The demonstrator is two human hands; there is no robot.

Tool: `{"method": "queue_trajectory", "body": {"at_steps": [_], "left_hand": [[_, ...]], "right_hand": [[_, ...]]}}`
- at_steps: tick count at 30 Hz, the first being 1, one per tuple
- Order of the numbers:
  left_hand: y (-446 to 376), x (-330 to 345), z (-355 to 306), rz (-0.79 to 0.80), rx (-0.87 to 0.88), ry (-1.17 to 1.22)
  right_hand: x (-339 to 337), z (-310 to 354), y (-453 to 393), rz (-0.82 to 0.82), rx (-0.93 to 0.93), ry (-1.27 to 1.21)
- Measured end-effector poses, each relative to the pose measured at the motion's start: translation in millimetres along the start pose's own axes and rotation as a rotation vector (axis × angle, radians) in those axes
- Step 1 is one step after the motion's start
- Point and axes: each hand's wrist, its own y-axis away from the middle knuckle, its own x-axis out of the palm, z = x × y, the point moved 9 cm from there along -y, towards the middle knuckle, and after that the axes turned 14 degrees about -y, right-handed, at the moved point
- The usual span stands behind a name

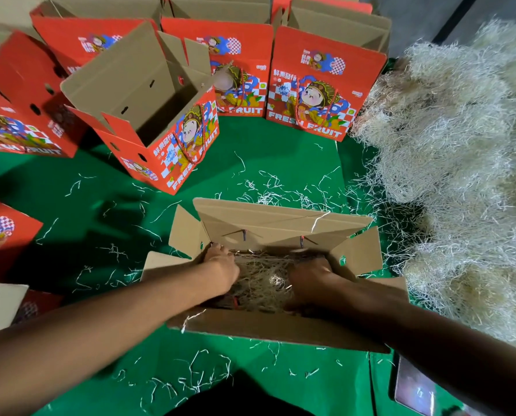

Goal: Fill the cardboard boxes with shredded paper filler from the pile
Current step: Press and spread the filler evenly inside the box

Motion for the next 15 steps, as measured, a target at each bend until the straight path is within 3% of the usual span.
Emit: {"method": "queue_trajectory", "body": {"at_steps": [3,6,10,13,15], "left_hand": [[17.1,-32.3,1.8,-0.276,0.029,0.013],[20.3,-43.0,-10.3,-0.417,0.097,0.147],[2.7,-10.8,-12.8,-0.17,0.11,0.371],[-3.7,7.6,-8.1,-0.01,0.075,0.325],[0.8,8.1,-8.9,0.015,0.063,0.28]], "right_hand": [[-34.3,2.6,3.6,-0.189,-0.07,0.016],[-32.6,5.1,5.1,-0.173,-0.087,-0.155],[12.7,10.4,8.0,0.031,-0.137,-0.091],[24.5,5.1,5.5,0.101,-0.083,0.078],[20.3,3.5,7.6,0.104,-0.048,0.237]]}}
